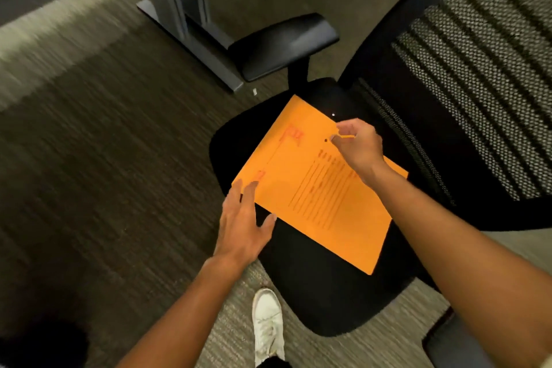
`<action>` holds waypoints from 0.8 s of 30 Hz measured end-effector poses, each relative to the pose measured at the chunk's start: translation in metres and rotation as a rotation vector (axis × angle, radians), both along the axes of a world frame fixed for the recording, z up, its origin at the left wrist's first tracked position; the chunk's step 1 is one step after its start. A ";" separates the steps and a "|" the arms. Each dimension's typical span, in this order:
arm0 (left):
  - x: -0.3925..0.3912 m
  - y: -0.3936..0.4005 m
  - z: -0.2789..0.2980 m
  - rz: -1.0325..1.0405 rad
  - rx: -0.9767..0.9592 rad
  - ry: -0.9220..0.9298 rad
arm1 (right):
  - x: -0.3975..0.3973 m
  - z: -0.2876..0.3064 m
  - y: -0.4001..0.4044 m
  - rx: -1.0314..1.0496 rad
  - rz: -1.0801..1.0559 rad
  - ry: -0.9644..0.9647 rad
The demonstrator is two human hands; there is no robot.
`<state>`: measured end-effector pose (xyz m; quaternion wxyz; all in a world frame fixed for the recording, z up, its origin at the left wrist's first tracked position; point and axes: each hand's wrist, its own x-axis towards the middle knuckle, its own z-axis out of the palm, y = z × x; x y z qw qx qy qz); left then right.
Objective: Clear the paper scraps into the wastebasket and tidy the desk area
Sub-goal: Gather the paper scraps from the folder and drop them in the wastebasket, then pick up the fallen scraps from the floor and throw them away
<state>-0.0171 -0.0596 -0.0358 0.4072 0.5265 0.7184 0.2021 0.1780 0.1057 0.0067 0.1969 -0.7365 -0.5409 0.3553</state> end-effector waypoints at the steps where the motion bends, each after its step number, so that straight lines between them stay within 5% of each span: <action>1: 0.006 0.003 -0.004 -0.012 0.008 0.053 | 0.008 -0.004 0.008 -0.003 0.011 -0.016; 10: 0.032 0.024 -0.044 -0.138 0.104 0.349 | 0.043 -0.056 0.074 0.030 -0.012 -0.046; 24: 0.037 0.021 -0.065 -0.141 0.112 0.370 | 0.043 -0.100 0.114 0.088 0.141 -0.227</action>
